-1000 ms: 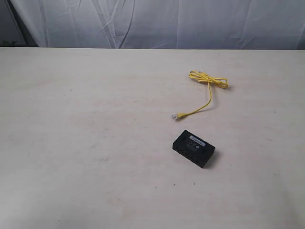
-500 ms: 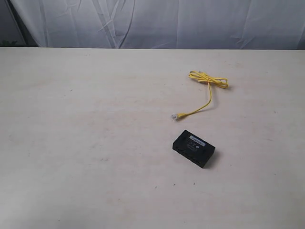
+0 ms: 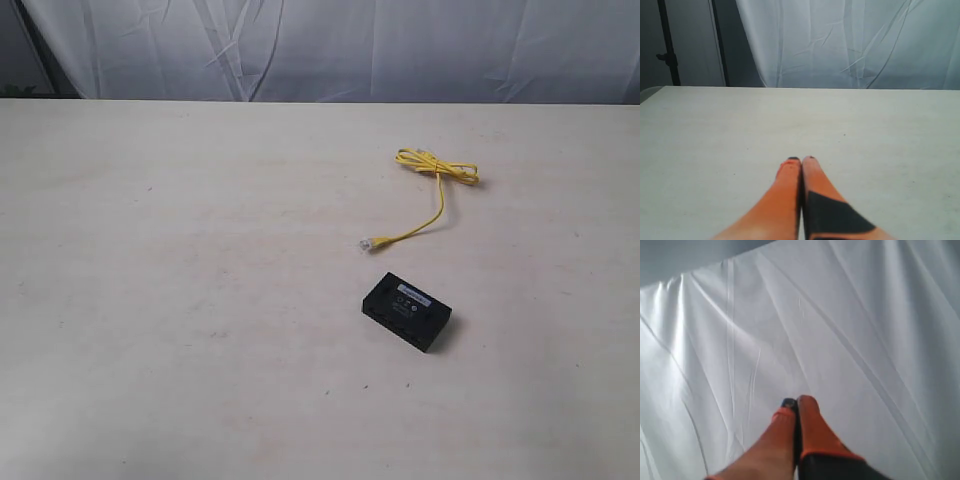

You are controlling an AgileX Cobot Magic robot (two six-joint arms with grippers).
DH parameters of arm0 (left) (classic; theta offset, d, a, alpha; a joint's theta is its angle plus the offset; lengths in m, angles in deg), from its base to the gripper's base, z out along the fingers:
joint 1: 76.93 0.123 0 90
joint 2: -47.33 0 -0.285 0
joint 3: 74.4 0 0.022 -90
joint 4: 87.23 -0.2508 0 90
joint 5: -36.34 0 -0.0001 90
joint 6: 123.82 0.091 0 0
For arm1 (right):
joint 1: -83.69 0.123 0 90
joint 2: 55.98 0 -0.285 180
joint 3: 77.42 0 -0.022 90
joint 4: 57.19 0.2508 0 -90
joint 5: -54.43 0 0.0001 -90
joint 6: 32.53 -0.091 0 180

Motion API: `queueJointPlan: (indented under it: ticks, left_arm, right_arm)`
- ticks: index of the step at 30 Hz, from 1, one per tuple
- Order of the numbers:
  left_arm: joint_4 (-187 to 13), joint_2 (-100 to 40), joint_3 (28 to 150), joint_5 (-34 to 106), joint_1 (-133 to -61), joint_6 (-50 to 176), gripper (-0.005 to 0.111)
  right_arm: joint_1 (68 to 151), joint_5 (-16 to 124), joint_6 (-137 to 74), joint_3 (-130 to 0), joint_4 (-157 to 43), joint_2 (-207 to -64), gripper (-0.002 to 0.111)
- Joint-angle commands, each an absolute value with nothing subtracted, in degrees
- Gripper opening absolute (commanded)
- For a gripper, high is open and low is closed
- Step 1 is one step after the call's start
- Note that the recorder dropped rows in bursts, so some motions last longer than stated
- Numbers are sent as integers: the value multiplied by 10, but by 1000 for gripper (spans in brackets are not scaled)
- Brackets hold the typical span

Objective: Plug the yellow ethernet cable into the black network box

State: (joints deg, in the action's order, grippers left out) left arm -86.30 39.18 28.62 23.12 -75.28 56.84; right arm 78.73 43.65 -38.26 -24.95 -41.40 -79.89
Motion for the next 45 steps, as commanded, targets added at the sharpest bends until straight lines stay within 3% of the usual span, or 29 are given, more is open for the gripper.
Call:
queueJointPlan:
  ticks: [1, 9, 19, 33, 45]
  left_arm:
    - [-915, 395, 284, 247, -752, 568, 0]
    - [-919, 395, 284, 249, -752, 568, 0]
    - [-709, 395, 284, 254, -752, 568, 0]
    - [-506, 395, 284, 303, -752, 568, 0]
    - [-435, 395, 284, 316, -752, 568, 0]
  right_arm:
    - [785, 573, -381, -343, -540, -895, -1]
    - [785, 798, -295, -483, -569, -1028, -1]
    - [798, 1032, -18, -582, -309, -1207, -1]
    - [960, 1080, 170, -599, -389, -1411, -1]
    - [981, 1042, 127, -651, -400, -1595, -1]
